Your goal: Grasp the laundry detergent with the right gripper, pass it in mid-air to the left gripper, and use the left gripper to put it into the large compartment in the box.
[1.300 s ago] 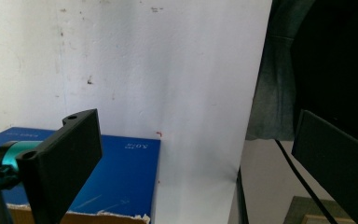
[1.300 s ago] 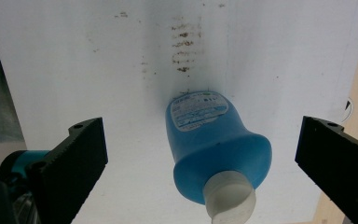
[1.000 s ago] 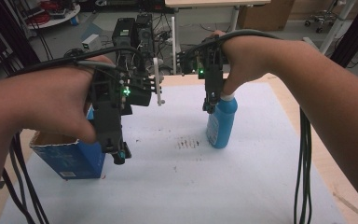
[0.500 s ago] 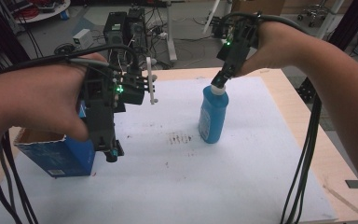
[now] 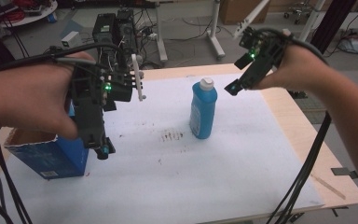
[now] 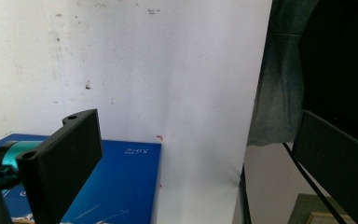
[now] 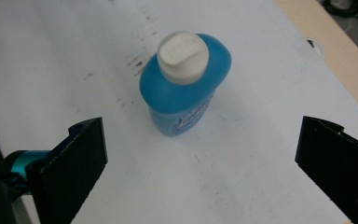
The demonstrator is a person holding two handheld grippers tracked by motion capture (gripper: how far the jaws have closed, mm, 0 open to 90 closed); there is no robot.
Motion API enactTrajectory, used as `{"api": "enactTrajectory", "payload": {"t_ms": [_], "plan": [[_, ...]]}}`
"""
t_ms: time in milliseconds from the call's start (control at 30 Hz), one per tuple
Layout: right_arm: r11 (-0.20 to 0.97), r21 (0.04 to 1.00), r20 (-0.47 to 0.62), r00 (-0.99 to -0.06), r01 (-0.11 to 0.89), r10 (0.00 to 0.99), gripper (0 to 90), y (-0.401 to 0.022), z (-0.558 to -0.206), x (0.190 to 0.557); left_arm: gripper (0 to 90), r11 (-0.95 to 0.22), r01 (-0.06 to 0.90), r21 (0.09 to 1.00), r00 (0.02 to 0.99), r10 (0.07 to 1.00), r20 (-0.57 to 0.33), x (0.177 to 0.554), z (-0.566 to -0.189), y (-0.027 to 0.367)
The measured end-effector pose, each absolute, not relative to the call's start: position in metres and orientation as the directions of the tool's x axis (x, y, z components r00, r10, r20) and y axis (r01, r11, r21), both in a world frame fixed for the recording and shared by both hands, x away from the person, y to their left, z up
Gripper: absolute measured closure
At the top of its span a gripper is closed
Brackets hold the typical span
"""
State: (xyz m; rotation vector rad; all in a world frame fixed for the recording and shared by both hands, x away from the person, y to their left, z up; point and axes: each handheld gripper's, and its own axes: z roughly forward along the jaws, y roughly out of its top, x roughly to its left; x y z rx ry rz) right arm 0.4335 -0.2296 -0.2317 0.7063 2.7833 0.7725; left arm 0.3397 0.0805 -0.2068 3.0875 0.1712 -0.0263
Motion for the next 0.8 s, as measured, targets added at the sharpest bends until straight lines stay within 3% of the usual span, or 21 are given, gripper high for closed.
{"api": "enactTrajectory", "payload": {"t_ms": [333, 633, 800], "plan": [[0.633, 0.638, -0.056, -0.793, 0.438, 0.606, 1.1, -0.243, -0.252, 0.399, 1.7, -0.989, 0.111, 0.097, 0.994, 0.112, 0.003, 0.328, -0.198, 0.093], [0.509, 0.748, -0.055, -0.725, 0.426, 0.687, 1.1, -0.246, -0.273, 0.372, 1.7, -0.991, 0.100, 0.085, 0.995, 0.101, 0.003, 0.325, -0.202, 0.093], [0.480, 0.763, -0.049, -0.701, 0.433, 0.711, 1.1, -0.246, -0.292, 0.356, 1.7, -0.993, 0.091, 0.078, 0.996, 0.092, 0.006, 0.326, -0.202, 0.093]]}}
